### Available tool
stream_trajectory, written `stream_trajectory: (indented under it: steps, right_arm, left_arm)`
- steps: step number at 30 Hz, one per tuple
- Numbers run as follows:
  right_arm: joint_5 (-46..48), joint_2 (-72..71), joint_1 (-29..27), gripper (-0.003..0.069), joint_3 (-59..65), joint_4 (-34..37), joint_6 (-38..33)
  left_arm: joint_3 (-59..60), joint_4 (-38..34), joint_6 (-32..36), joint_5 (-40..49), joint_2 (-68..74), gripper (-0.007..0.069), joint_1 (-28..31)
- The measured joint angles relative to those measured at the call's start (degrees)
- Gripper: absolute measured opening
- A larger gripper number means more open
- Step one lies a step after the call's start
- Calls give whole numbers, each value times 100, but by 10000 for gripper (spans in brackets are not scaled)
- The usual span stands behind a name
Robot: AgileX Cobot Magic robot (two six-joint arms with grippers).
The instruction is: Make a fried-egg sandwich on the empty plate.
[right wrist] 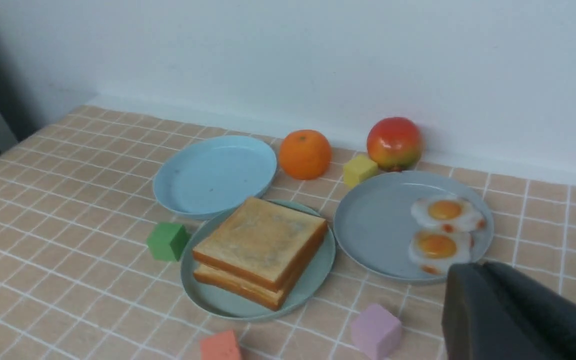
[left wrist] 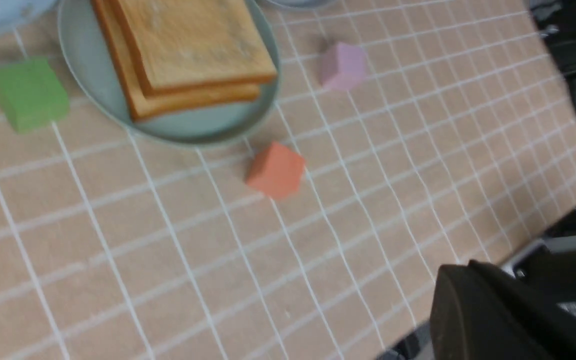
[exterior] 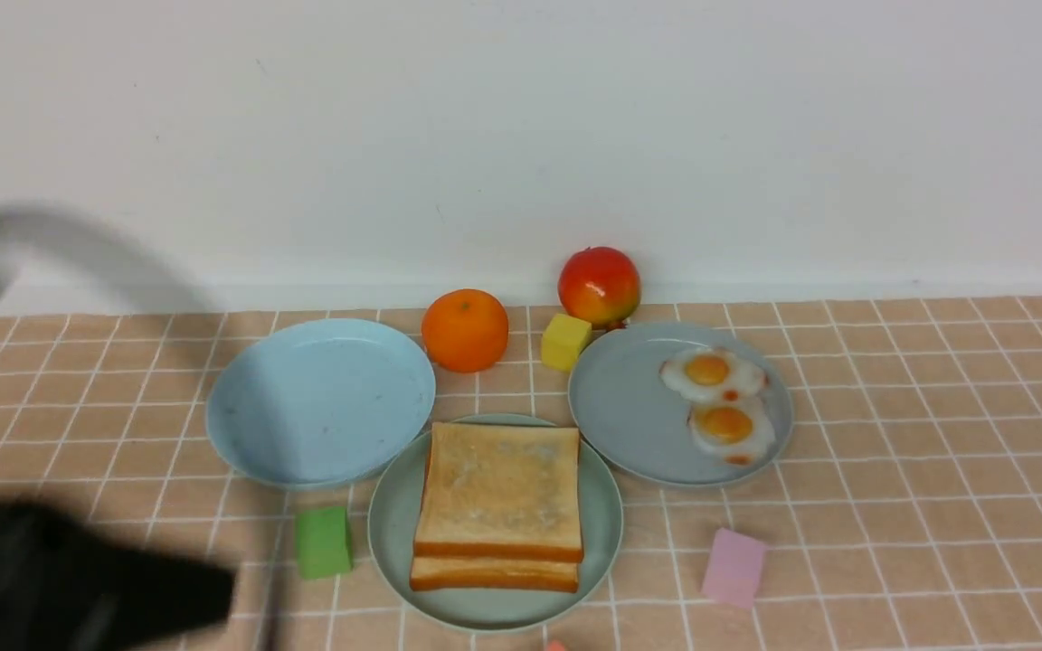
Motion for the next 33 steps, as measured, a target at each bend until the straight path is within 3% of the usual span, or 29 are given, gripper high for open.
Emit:
stream_trajectory:
  steps: [10, 26, 28, 31, 33]
  right_arm:
    - [0, -1429, 0, 47, 893, -384, 0]
    - [15, -1496, 0, 68, 1069, -403, 0]
    - [15, -1496, 0, 71, 1069, -403, 0]
    - [15, -1496, 0, 76, 1069, -405, 0]
    - [15, -1496, 0, 78, 1069, -405, 0]
  left_arm:
    - [625, -121, -378, 208, -1717, -13, 0]
    - [631, -32, -348, 175, -1840, -13, 0]
    - [652, 439, -132, -67, -1895, -13, 0]
    - [718, 1756, 243, -479, -2313, -13, 0]
    - [783, 2115, 340, -658, -2483, -13, 0]
